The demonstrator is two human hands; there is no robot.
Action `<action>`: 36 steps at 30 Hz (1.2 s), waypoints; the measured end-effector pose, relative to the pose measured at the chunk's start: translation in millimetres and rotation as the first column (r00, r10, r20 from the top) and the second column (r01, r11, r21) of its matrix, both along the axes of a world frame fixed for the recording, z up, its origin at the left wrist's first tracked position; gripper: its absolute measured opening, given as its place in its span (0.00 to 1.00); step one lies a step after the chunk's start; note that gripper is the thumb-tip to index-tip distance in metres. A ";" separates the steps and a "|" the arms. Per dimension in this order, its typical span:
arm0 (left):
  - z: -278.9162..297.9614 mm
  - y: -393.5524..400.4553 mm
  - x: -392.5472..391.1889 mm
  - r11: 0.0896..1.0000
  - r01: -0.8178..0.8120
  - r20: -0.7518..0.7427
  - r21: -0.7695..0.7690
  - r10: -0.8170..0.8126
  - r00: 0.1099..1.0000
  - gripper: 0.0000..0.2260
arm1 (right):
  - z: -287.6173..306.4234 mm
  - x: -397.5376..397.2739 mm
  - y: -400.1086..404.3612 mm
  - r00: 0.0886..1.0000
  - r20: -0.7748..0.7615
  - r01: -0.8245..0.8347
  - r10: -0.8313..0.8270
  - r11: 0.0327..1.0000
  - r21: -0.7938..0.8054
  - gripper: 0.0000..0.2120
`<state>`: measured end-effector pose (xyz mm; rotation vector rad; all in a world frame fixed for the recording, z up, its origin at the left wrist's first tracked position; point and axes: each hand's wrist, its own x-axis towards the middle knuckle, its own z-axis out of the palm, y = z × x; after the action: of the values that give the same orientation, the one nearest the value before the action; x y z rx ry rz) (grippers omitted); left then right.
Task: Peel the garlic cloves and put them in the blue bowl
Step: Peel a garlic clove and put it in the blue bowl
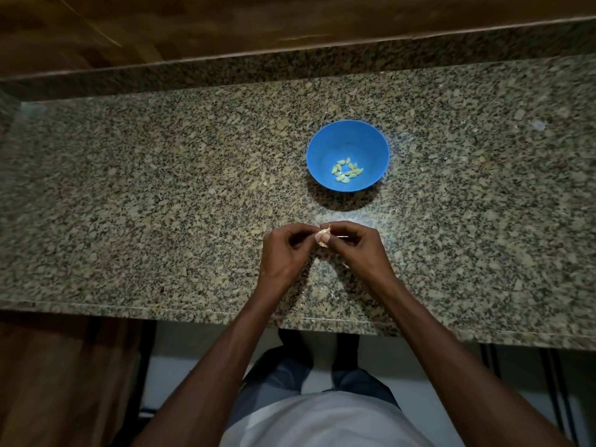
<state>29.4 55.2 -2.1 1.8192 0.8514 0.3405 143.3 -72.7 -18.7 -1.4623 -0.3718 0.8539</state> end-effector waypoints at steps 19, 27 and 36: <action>-15.5 -10.2 5.1 0.835 -0.227 -0.080 -0.501 0.216 0.973 0.09 | -21.9 0.6 4.4 0.957 -0.282 0.063 -0.069 0.998 -0.029 0.10; -13.2 -0.4 -3.2 0.715 -0.268 -0.034 -0.646 0.324 0.945 0.11 | -17.3 20.8 11.4 1.000 -0.015 -0.018 0.016 0.984 -0.175 0.09; -5.0 -0.7 -11.4 0.840 -0.179 0.023 -0.512 0.222 0.975 0.10 | 10.4 30.2 13.4 0.866 0.461 -0.027 0.191 0.940 -0.339 0.14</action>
<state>18.0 54.5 -7.1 1.2191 0.9717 0.2864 173.5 -59.3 -8.3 -1.9860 -0.7288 0.6410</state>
